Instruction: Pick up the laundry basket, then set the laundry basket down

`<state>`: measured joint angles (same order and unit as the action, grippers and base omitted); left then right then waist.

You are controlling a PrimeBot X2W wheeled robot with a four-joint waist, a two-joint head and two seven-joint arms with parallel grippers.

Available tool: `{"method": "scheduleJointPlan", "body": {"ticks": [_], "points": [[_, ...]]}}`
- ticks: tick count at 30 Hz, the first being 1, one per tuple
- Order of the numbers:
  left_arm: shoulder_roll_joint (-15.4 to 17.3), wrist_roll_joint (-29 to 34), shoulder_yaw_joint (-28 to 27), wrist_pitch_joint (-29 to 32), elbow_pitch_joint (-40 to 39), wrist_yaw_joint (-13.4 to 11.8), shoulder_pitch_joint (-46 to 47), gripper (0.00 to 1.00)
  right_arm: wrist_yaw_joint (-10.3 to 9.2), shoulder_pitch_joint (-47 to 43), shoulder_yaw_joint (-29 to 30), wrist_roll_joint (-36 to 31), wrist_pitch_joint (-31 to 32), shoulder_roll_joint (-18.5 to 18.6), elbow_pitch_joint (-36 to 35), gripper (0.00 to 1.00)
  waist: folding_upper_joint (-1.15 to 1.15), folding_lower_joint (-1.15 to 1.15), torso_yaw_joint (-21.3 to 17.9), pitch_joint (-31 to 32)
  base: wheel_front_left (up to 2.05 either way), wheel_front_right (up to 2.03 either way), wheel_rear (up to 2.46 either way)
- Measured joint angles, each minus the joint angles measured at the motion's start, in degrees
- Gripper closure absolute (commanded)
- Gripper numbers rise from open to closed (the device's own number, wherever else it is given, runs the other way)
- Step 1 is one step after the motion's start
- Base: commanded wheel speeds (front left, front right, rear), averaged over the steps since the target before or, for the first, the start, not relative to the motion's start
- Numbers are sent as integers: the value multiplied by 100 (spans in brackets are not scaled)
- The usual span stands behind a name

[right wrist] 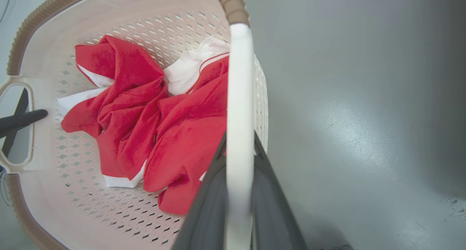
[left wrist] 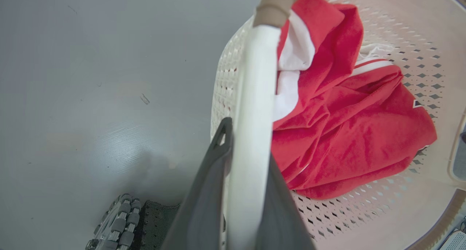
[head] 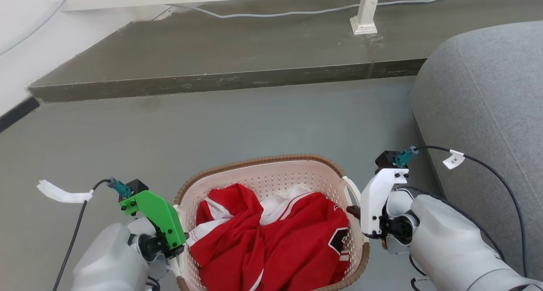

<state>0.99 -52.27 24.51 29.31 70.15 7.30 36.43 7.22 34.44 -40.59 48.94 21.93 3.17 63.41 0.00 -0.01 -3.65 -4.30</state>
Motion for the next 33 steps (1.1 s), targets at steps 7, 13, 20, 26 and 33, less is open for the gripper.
{"method": "scheduleJointPlan", "body": {"ticks": [7, 13, 20, 26, 33], "points": [[1, -4, 18, 42, -2, 0, -3, 100, 0, 0, -42, 20, 31, 13, -11, 100, 0, 0, -1, 13, 0, 0, 0], [11, -35, 18, 42, -1, 0, -4, 100, 0, 0, -78, 58, 31, 18, -22, 100, 0, 0, -5, 9, 0, 0, 0], [11, -41, 32, 47, 0, 0, -5, 100, 0, 0, -126, 107, 31, 32, -34, 100, 0, 0, -2, 4, 0, 0, 0], [22, -43, 52, 46, -2, 0, -5, 100, 0, 0, -166, 156, 31, 36, -58, 100, 0, 0, -3, -7, 0, 0, 0], [68, -41, 122, -35, -52, 0, -5, 100, 0, 1, -213, 205, -55, 43, -149, 100, 0, 0, -11, -63, 0, 0, 0]]}}
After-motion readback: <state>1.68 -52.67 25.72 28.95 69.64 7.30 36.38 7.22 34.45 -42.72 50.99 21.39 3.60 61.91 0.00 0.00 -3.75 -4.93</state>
